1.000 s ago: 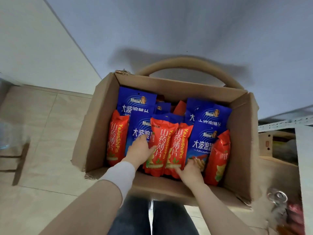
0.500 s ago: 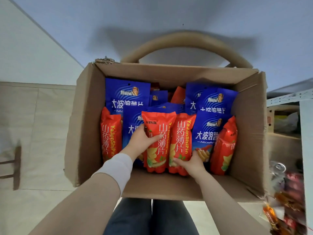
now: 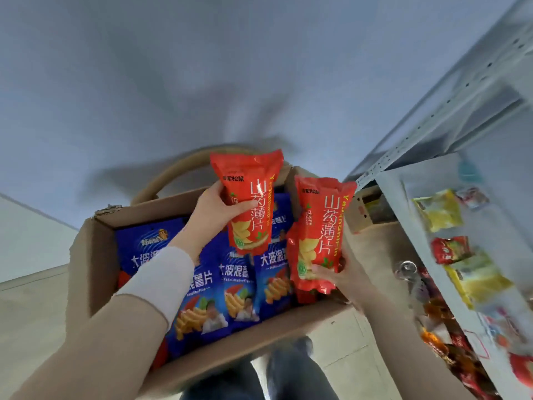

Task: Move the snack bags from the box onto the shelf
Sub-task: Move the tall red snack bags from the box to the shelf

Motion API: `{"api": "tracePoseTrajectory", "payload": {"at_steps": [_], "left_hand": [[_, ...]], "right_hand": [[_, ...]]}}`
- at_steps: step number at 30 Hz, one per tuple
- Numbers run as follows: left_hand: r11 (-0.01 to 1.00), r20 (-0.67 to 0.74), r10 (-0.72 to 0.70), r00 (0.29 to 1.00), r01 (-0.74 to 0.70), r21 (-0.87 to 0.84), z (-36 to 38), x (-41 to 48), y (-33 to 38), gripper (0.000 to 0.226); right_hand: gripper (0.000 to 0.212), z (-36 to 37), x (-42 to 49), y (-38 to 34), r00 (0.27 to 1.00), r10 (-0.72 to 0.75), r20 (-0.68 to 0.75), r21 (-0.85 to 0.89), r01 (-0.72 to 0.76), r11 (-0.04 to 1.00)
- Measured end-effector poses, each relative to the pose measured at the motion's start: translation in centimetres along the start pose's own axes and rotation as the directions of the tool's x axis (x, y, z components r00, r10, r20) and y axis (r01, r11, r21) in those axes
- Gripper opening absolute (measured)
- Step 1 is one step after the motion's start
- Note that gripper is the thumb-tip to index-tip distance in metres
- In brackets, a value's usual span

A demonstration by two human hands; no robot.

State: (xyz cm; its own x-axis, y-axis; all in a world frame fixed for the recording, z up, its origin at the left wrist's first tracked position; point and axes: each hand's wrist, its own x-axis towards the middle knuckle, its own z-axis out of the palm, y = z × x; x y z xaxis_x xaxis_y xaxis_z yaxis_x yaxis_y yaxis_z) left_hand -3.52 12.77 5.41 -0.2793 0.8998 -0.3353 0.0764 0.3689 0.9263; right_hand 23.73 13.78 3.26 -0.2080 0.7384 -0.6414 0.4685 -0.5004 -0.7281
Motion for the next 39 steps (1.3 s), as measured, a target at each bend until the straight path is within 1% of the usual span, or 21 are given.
{"api": "tracePoseTrajectory", "payload": {"at_steps": [1,3,4,5,7,9,12,15,16,18,22,25,28,31,39], "left_hand": [[0.999,0.032,0.044,0.999,-0.044,-0.003,1.6,0.7,2.0,0.043],[0.992,0.086,0.126,0.988,-0.127,0.002,5.3,1.9,6.1,0.043],[0.986,0.103,0.164,0.981,-0.165,0.003,7.5,2.5,8.2,0.045],[0.979,0.112,0.199,0.974,-0.202,0.012,9.9,3.1,10.3,0.048],[0.960,0.114,0.264,0.958,-0.272,0.065,14.9,4.0,14.4,0.054],[0.939,0.113,0.332,0.936,-0.340,0.058,20.2,4.5,18.1,0.049],[0.903,0.139,0.422,0.896,-0.429,0.022,28.3,5.5,23.3,0.039],[0.872,0.193,0.476,0.858,-0.489,0.023,35.5,6.6,28.1,0.037],[0.862,0.216,0.490,0.845,-0.507,0.029,37.7,7.0,29.6,0.038],[0.839,0.272,0.515,0.813,-0.543,0.035,41.6,7.9,32.2,0.041],[0.807,0.354,0.538,0.765,-0.589,0.047,48.7,10.6,36.0,0.048],[0.788,0.404,0.550,0.731,-0.615,0.039,53.3,13.5,38.2,0.050],[0.773,0.442,0.565,0.697,-0.634,0.012,57.4,17.1,40.3,0.049],[0.762,0.467,0.565,0.681,-0.648,0.023,61.6,22.0,43.1,0.051],[0.762,0.599,0.533,0.598,-0.647,-0.032,72.2,35.6,49.4,0.046]], "right_hand": [[0.063,-1.8,-0.4,-0.7,0.999,-0.020,-0.030,0.017,0.021,1.000],[0.080,-5.9,-1.0,-1.5,0.993,-0.073,-0.095,0.042,0.077,0.996],[0.084,-8.3,-1.4,-1.9,0.985,-0.113,-0.131,0.061,0.122,0.991],[0.082,-10.7,-1.5,-2.1,0.974,-0.158,-0.165,0.074,0.172,0.982],[0.072,-15.8,-1.8,-2.6,0.946,-0.222,-0.234,0.078,0.246,0.966],[0.066,-21.3,-2.0,-2.6,0.915,-0.268,-0.302,0.088,0.307,0.948],[0.071,-29.6,-2.6,-2.6,0.862,-0.322,-0.392,0.082,0.381,0.921],[0.062,-37.2,-3.5,-2.7,0.801,-0.349,-0.487,0.060,0.430,0.901],[0.063,-39.6,-3.6,-2.7,0.774,-0.359,-0.522,0.048,0.447,0.893],[0.065,-43.8,-3.7,-3.0,0.726,-0.359,-0.586,0.032,0.464,0.885],[0.059,-50.6,-2.4,-3.9,0.638,-0.363,-0.679,-0.003,0.492,0.870],[0.061,-54.8,-0.2,-4.5,0.589,-0.354,-0.727,-0.018,0.498,0.867],[0.058,-58.7,2.4,-5.5,0.549,-0.337,-0.765,-0.023,0.500,0.866],[0.054,-63.0,5.9,-7.3,0.509,-0.302,-0.806,-0.007,0.502,0.865],[0.058,-73.3,16.6,-12.6,0.394,-0.156,-0.906,0.062,0.487,0.871]]}}
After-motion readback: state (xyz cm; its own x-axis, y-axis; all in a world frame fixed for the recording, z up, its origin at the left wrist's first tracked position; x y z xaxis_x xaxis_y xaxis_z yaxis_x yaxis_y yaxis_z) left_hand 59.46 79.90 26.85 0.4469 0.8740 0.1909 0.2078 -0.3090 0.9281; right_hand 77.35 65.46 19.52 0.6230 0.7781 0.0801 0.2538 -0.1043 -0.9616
